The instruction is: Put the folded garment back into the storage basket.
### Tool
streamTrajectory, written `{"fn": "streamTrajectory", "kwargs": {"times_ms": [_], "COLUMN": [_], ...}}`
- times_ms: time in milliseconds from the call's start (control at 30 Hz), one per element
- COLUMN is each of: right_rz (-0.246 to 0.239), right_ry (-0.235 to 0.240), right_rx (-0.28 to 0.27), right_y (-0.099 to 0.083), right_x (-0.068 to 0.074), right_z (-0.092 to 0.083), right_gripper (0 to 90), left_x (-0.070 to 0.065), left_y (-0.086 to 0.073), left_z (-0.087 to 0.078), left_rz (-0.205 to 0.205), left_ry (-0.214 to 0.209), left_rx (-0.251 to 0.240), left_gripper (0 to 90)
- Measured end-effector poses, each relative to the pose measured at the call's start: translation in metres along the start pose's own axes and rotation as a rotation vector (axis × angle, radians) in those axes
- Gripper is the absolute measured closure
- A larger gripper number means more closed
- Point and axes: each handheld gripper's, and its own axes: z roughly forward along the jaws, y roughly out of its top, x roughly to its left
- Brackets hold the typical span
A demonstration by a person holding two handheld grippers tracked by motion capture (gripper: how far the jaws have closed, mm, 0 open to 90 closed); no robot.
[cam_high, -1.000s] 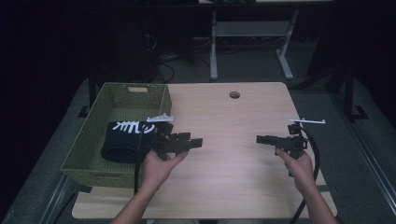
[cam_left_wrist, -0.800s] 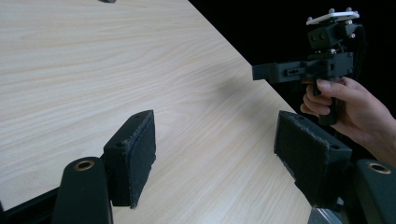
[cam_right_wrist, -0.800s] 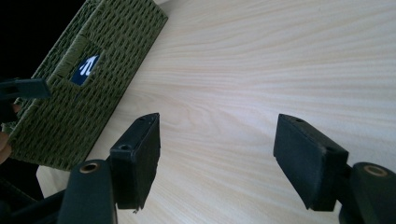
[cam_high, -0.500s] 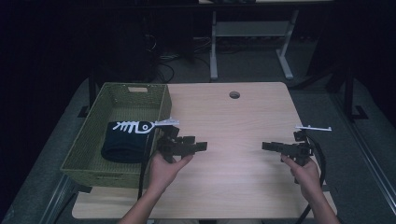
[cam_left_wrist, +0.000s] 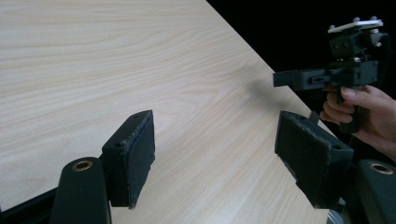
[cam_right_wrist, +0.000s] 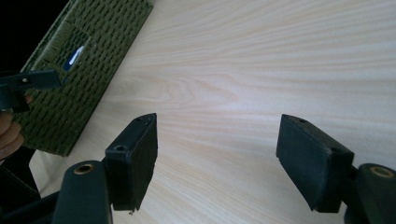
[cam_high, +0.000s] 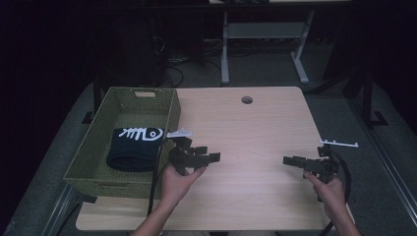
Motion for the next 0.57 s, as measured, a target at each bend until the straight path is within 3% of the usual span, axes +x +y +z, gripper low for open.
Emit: {"fn": "streamTrajectory", "kwargs": {"times_ms": [333, 433, 567], "right_rz": [-0.010, -0.001, -0.002], "right_ry": [-0.008, 0.006, 0.010], "right_rx": [0.008, 0.004, 0.003], "right_y": [-0.017, -0.022, -0.027], "right_x": [-0.005, -0.006, -0.007], "right_z": [-0.007, -0.011, -0.014], "right_gripper": [27.7, 27.4, 26.7], "left_x": [0.003, 0.002, 0.002], "left_y": [-0.017, -0.021, -0.029], "left_z": [0.006, 0.009, 0.012], "left_rz": [-0.005, 0.016, 0.015], "left_ry": [0.017, 0.023, 0.016], "left_rx": [0.011, 0.019, 0.030], "left_gripper": [28.6, 28.6, 28.5]}}
